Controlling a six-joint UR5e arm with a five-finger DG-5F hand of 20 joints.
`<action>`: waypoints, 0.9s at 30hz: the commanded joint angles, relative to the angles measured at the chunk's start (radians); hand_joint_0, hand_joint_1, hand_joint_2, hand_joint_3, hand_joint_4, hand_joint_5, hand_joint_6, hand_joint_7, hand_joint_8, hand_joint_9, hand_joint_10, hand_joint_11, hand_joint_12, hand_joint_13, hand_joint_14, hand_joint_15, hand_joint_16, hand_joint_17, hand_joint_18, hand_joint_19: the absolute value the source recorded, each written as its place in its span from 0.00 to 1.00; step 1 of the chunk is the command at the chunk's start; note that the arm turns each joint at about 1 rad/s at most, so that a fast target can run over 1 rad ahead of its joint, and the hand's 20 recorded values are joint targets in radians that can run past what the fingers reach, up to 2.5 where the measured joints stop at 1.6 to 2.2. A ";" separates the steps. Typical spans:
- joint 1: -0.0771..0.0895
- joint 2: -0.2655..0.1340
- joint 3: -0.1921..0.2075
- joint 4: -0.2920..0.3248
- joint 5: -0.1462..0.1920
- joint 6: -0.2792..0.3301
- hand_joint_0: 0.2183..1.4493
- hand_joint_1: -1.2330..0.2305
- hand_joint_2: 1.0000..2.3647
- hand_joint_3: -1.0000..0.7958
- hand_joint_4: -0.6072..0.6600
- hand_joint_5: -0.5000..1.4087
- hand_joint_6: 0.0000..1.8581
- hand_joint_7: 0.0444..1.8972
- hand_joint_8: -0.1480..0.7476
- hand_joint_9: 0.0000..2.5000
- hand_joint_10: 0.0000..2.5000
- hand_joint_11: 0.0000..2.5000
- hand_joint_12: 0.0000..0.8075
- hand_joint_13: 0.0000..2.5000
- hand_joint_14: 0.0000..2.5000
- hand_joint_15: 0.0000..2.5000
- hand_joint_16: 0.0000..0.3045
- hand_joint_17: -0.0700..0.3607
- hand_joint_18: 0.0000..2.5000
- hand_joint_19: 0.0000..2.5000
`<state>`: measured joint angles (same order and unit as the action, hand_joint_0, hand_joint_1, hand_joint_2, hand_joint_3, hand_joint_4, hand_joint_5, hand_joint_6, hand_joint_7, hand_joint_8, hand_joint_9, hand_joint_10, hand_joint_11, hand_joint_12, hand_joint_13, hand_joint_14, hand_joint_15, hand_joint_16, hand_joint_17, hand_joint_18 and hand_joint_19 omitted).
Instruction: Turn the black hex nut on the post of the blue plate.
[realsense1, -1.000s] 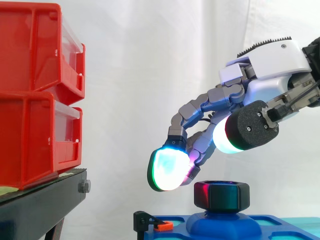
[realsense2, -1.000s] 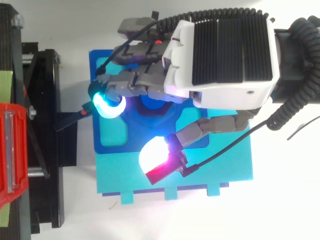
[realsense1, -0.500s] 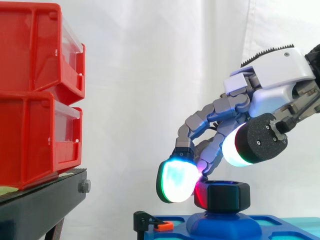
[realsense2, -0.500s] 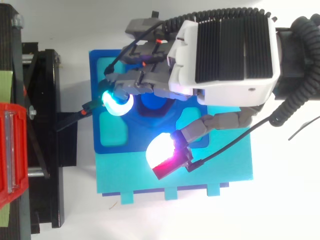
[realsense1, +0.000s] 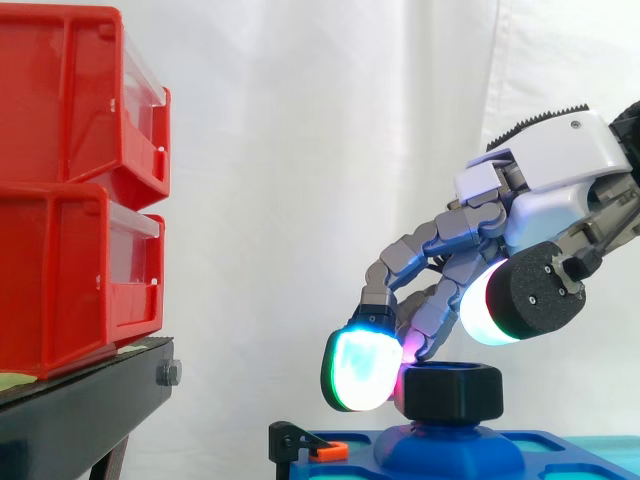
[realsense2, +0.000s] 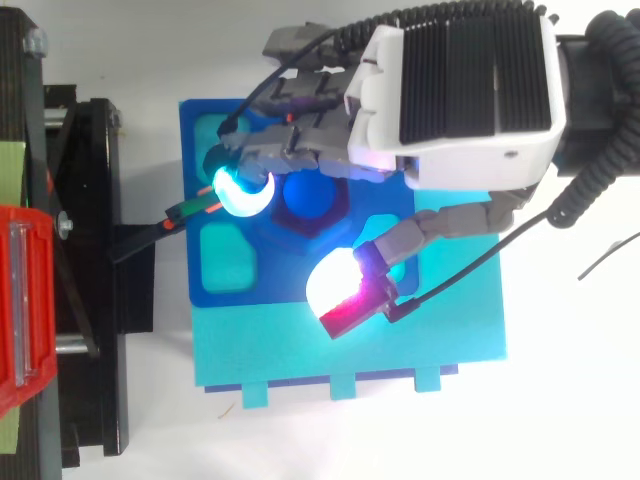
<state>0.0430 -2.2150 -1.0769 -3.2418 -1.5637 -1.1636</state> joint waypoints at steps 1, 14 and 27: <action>-0.012 0.001 0.000 0.001 -0.015 -0.001 0.23 0.56 0.00 0.28 0.68 0.17 0.27 0.41 0.53 0.28 0.00 0.02 0.50 0.18 0.00 0.02 0.18 0.45 0.07 0.06; -0.046 0.000 0.000 0.025 -0.075 0.001 0.23 0.56 0.00 0.28 0.68 0.17 0.27 0.41 0.53 0.28 0.00 0.02 0.50 0.18 0.00 0.02 0.18 0.45 0.07 0.06; -0.025 0.000 0.051 0.040 -0.064 0.025 0.24 0.56 0.00 0.28 0.68 0.17 0.27 0.41 0.53 0.28 0.00 0.02 0.50 0.18 0.00 0.02 0.18 0.45 0.07 0.06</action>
<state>0.0117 -2.2151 -1.0295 -3.2030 -1.6337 -1.1444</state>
